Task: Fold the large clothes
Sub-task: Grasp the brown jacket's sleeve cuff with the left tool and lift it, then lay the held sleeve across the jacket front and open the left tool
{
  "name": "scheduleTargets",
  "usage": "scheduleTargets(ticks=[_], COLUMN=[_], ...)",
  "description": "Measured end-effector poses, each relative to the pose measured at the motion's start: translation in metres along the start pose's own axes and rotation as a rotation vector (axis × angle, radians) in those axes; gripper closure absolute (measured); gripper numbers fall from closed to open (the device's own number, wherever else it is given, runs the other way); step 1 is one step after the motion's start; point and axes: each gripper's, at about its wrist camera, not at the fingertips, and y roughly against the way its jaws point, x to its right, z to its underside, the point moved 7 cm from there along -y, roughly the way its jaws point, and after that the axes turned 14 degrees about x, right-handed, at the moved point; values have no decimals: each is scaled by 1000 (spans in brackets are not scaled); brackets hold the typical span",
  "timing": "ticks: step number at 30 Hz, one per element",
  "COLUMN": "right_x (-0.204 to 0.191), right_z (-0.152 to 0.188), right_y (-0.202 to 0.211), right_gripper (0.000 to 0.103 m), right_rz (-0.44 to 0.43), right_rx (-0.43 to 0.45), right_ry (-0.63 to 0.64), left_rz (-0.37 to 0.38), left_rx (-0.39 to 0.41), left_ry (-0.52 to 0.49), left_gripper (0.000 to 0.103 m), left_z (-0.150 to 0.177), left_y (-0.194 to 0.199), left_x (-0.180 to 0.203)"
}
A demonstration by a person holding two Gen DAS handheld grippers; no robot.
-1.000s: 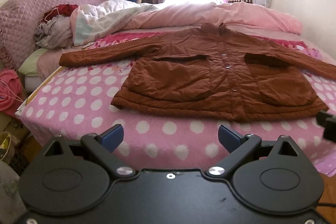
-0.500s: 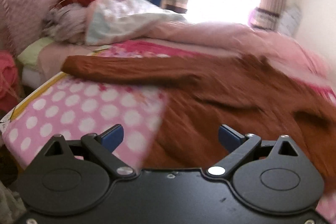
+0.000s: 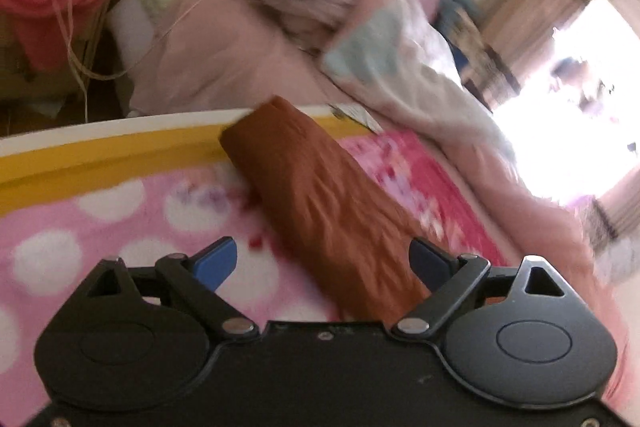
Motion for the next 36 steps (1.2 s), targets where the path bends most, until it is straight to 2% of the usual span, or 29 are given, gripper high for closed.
scheduleTargets(ticks=[5,7,9,11,14,17,22,26,29,32,36], right_x=[-8,-11,-15,-18,-20,-17,-9,1,10,19,29], right_z=[9,12,15,19,22,26,31,32,32,30,25], right_y=[-25,-33,-39,-41,-44,-47,-53,-52,-49,-43,-31], right_gripper=[0,0,0,0,0,0,0,4,5,5,5], right_rz=[11,7,9,7,6,4,23,33,40,39,34], right_rx=[-48,-61,-73,-84,-95,-105,-129,-135,-136,-133,-111], right_ry=[17,26,38,48,56,46,40,23,5,-18,-42], left_rz=[-25,-32,-28,-30,-28,-13,25,130,258,409,615], left_rx=[29,39,47,28,30,22,60,71,61,15,-77], left_ry=[130,147,148,181,189,184,100,51,3,-43,-95], left_gripper=[12,23,53,64,73,91,94,95,95,95,95], left_z=[-11,-13,-17,-20,-24,-24,-29,-30,-20,4,57], left_y=[-39,-49,-56,-69,-77,-81,-64,-42,-20,3,35], left_x=[-16,-18,-22,-26,-29,-28,0,50,110,181,277])
